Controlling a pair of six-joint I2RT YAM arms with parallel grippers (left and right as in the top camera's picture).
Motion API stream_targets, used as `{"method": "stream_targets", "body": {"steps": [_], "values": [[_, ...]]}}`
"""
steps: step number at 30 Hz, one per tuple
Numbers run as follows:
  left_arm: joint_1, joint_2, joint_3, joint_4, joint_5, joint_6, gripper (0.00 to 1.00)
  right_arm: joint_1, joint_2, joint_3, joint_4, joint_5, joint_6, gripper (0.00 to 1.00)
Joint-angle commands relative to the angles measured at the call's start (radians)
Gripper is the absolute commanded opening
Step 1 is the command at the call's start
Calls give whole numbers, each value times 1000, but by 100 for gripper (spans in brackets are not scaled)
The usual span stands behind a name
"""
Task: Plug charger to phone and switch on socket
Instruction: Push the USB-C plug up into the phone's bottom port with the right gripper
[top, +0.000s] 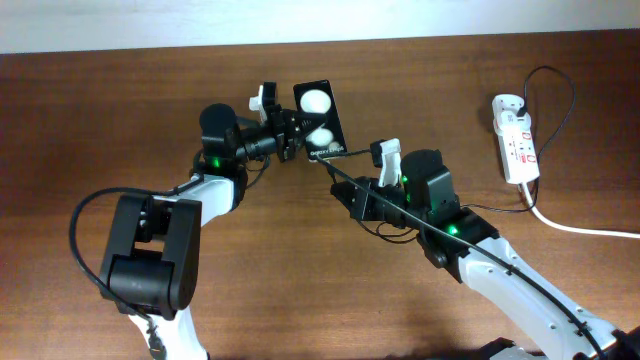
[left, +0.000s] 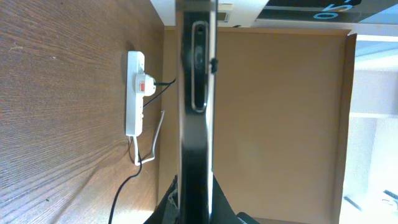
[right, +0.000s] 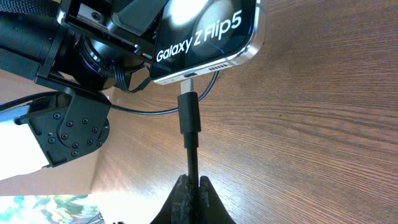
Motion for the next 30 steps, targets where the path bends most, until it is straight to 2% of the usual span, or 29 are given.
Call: {"method": "stream_targets", "body": {"steps": [1, 24, 30], "values": [[8, -5, 18, 13, 5, 24, 0, 6, -14, 2, 9, 14, 4, 4], [3, -5, 18, 13, 46, 58, 0, 5, -13, 2, 35, 69, 31, 4], [-34, -5, 18, 13, 46, 58, 0, 5, -13, 2, 45, 116, 38, 4]]}}
